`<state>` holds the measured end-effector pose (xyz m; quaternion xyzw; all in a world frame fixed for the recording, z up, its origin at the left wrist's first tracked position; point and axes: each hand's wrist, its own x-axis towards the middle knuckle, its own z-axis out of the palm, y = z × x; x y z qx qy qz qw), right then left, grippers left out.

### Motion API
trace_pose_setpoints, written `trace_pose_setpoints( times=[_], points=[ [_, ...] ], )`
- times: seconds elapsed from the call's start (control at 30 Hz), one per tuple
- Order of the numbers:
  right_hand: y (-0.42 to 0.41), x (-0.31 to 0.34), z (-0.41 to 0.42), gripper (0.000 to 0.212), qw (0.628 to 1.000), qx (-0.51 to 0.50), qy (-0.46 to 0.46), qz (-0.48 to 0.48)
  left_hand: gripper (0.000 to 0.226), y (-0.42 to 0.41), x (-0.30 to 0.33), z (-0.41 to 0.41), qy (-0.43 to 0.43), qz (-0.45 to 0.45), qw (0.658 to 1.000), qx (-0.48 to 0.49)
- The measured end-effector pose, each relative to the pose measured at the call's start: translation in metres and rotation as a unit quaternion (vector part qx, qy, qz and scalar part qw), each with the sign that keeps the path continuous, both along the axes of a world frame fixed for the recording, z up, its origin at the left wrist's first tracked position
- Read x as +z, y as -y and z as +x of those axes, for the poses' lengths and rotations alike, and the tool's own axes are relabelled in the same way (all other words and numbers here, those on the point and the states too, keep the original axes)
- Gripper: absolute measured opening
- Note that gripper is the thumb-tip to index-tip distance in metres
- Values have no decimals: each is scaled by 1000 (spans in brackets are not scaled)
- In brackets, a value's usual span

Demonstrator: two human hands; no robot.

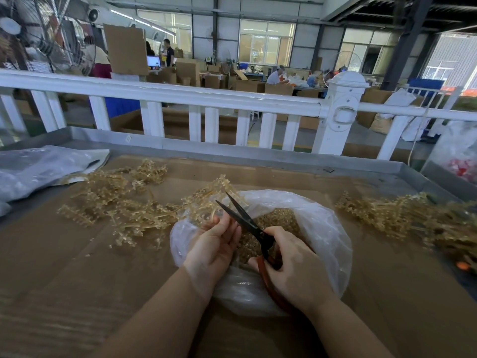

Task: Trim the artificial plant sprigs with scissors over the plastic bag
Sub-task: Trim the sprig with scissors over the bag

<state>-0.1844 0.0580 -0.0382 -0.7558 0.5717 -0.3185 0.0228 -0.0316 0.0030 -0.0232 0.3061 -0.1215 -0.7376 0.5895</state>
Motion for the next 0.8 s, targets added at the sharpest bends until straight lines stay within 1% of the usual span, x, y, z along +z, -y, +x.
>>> trace_pose_setpoints(
  times=[0.13,0.27,0.4,0.63,0.77,0.8],
  points=[
    [1,1,0,52,1000,3,-9,3,22,0,1,-1,6,7,1000,13],
    [0,1,1,55,1000,4,3,2,22,-2,0,-2,26,2,1000,17],
    [0,0,1,51,1000,6,16,0,18,-3,1,-3,46,-6,999,23],
    [-1,2,2,49,1000,11,18,4,22,-5,0,-4,71,-27,996,43],
    [1,2,2,45,999,20,27,4,14,-4,-2,-4,79,-40,995,49],
    [2,2,2,45,999,23,24,6,16,-4,-3,-4,76,-46,995,50]
  ],
)
